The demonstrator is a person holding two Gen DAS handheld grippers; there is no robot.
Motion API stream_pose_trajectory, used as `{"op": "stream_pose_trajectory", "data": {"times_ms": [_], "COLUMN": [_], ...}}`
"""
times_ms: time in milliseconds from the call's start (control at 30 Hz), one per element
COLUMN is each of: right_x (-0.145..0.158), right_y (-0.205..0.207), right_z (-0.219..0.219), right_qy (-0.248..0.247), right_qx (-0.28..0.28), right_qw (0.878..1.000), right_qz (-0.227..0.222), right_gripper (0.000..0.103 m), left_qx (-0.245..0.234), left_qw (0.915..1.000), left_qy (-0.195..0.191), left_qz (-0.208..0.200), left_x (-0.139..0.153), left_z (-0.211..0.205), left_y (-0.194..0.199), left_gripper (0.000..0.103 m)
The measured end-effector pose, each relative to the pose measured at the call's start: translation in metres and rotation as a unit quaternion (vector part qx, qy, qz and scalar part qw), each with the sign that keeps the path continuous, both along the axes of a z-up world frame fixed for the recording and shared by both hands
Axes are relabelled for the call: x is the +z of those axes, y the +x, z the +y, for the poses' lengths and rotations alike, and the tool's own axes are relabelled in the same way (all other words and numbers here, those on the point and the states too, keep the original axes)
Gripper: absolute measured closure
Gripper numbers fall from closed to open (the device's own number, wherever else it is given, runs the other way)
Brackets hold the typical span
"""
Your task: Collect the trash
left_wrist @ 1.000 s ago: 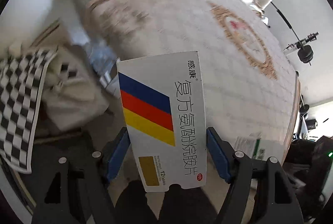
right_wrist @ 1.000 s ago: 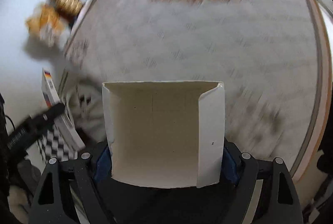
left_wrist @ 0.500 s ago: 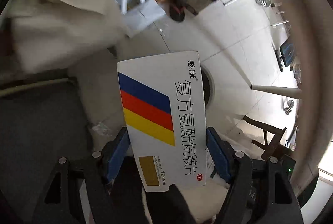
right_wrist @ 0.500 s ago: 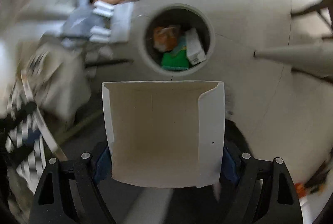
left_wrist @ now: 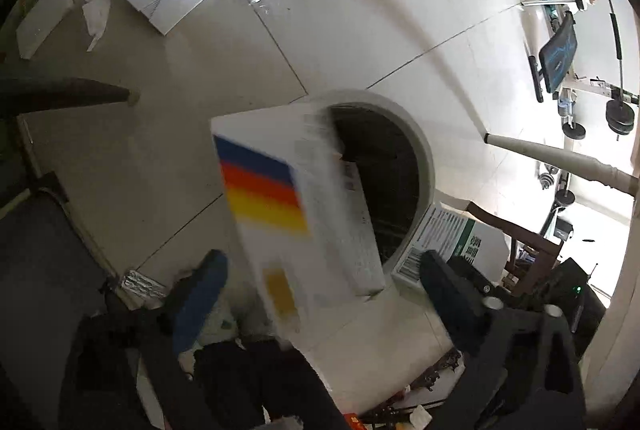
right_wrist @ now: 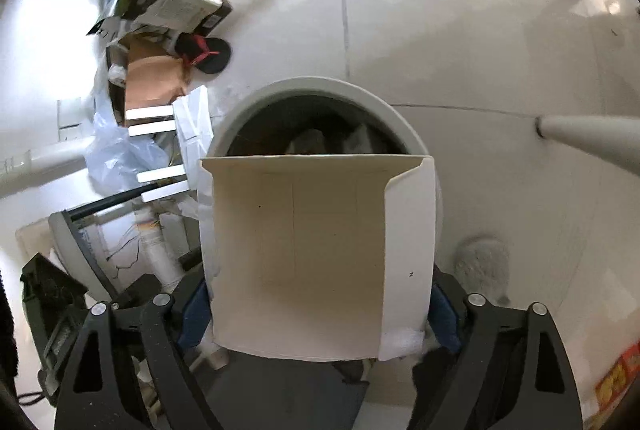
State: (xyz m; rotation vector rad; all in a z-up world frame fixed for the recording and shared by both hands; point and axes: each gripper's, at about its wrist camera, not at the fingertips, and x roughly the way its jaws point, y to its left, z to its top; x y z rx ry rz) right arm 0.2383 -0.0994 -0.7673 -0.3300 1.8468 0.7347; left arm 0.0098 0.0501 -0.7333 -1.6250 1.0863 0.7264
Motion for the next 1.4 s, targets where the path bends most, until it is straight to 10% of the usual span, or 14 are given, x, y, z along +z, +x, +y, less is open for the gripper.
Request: {"op": "stream_pose_trajectory", "data": {"times_ms": [200,333,567,933,1400], "right_x": [0.001,0.018,0.070,0.205,0.479], "right_y": [-0.006,-0.026,-0.054,-0.077,-0.087], "right_z": [0.000,-0.004,-0.030,-0.076,-0.154], "right_qy": [-0.020,-0.049,-0.066,-0.044,0.034], "right_qx": [0.046,0.127,0.193,0.148,0.057], "right_qw": [0.998,0.982,0.949,0.963,0.988], "right_qz": [-0.046,-0.133,-0.241,-0.219,-0.143], "right_gripper": [0.000,0.000,0.000,0.000,0.000], "left_qx": [-0.031,-0.089,-0.147,-0.203,-0.326], "left_qw": [0.9935,0.9673,0.9425,0.9305,0.9063], "left_qy": [0.062,0.128,0.155,0.187,0.247], "left_qz": [0.090,0.200,0.257,0.241,0.108], "left_x": [0.022,0.047,0.095,0.224,0.456], "left_z": [-0.022,-0.051,-0.094,-0.131,-0.151], "left_y": [-0.011,-0.020,-0.028,-0.015,0.010], "left_gripper": [0.004,0.004,0.004,0.004,0.004]}}
